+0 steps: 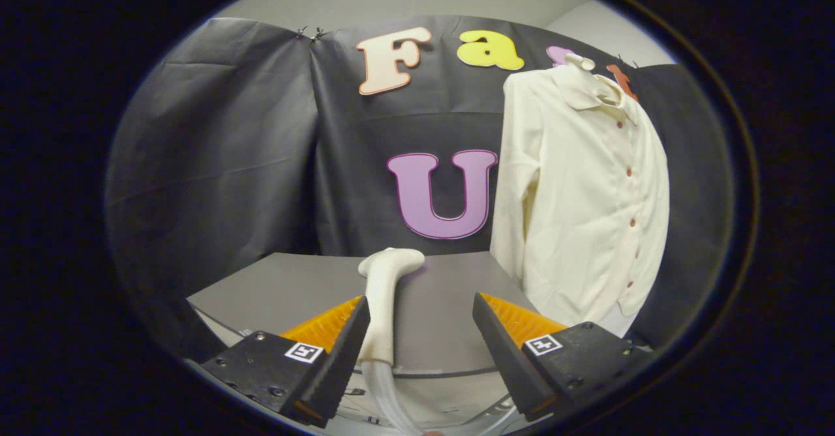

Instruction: Iron the clothes twice with a garment steamer, once on the left side and once on the right side.

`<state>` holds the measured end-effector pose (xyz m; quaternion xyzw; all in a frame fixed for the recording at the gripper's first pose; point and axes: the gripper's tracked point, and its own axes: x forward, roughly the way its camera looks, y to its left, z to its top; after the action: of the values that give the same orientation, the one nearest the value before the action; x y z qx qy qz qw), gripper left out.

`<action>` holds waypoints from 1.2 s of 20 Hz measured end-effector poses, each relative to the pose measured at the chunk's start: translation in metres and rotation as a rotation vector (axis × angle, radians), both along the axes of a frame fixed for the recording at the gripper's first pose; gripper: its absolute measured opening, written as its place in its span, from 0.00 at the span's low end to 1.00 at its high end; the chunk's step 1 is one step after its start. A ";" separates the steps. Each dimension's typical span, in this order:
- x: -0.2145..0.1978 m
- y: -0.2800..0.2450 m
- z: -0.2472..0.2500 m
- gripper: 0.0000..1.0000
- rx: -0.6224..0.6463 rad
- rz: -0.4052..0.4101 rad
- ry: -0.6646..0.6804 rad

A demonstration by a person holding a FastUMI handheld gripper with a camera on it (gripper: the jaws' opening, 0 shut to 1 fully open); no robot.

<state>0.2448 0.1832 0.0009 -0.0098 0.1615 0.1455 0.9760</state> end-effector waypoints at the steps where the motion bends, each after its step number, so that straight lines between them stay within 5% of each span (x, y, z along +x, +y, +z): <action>1: 0.007 0.008 -0.002 0.97 -0.011 0.012 0.022; 14: 0.054 0.068 -0.054 0.97 -0.056 0.064 0.473; 20: 0.059 0.068 -0.069 0.96 -0.230 0.068 0.596; 24: 0.067 0.060 -0.079 0.71 -0.254 0.040 0.628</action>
<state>0.3115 0.2434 -0.0786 -0.0893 0.4708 0.1391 0.8666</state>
